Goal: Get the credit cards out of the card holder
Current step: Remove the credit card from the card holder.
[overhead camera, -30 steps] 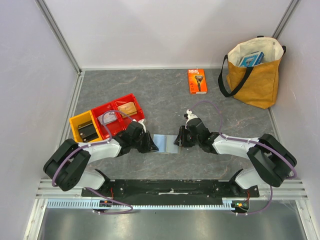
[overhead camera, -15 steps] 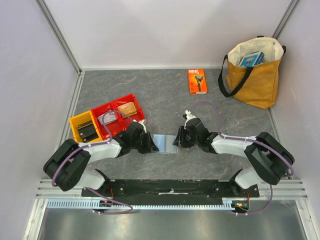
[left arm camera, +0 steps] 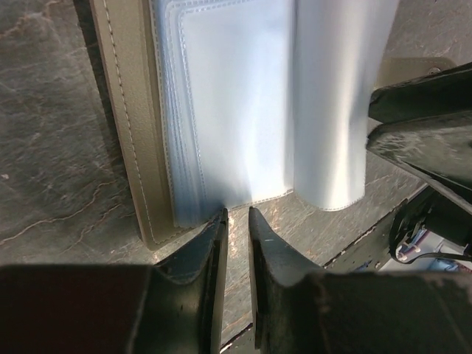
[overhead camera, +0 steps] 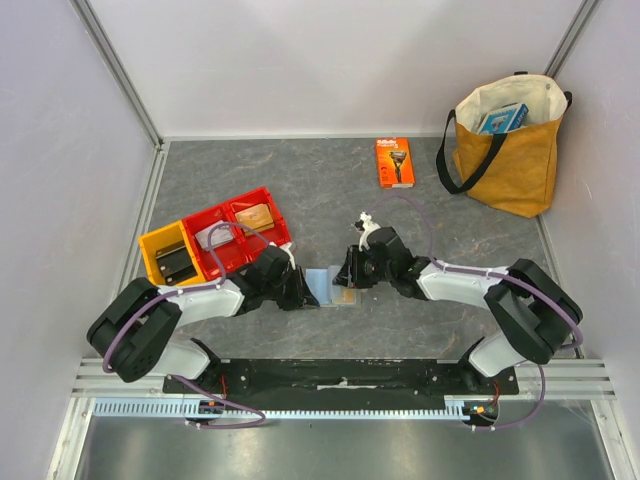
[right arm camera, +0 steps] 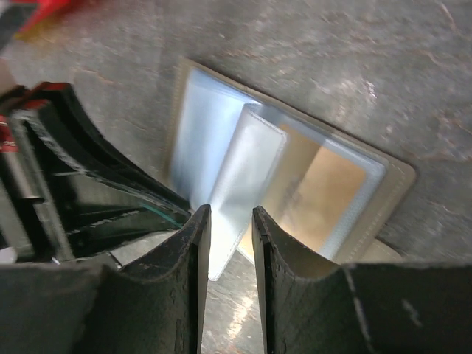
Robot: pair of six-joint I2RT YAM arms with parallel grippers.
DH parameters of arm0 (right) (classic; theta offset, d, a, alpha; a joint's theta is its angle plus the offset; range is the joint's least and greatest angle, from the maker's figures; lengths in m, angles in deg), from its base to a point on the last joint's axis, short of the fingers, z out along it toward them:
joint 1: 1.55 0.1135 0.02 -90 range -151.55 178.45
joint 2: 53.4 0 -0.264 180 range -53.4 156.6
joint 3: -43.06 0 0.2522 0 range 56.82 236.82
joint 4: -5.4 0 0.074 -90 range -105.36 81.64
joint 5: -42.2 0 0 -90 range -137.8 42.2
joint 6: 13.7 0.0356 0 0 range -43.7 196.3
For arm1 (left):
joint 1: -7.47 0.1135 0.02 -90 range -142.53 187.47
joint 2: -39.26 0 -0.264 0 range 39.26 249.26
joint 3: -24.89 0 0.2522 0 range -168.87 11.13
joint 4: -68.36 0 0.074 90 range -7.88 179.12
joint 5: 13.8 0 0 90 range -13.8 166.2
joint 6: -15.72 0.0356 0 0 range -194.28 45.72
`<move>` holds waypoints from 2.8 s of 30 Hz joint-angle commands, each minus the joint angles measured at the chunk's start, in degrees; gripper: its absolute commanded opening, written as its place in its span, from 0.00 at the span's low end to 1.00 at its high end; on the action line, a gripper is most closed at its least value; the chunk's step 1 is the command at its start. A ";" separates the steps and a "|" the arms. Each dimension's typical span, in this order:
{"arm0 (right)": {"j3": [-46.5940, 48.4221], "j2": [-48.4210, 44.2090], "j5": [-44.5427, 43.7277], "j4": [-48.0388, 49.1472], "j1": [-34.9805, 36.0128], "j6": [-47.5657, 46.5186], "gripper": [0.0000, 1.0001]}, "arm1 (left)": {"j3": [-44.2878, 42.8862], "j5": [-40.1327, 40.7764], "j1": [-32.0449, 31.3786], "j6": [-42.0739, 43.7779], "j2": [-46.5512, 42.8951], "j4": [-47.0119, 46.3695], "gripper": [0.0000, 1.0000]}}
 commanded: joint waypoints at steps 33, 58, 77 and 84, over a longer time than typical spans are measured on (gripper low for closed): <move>6.21 -5.87 -19.22 -10.15 3.09 -5.70 0.58 | -9.84 5.66 -0.55 2.62 -15.18 13.64 0.29; 4.89 0.89 -15.98 -11.12 3.00 -5.52 0.53 | -6.06 10.68 -0.55 5.00 0.21 11.97 0.24; 4.71 1.16 -8.87 -6.55 3.09 -2.71 0.38 | -4.22 7.86 -0.72 4.56 -0.76 9.16 0.24; 3.13 -0.34 -4.21 -0.76 3.09 -0.51 0.31 | -2.90 6.11 -0.72 3.42 0.12 7.40 0.24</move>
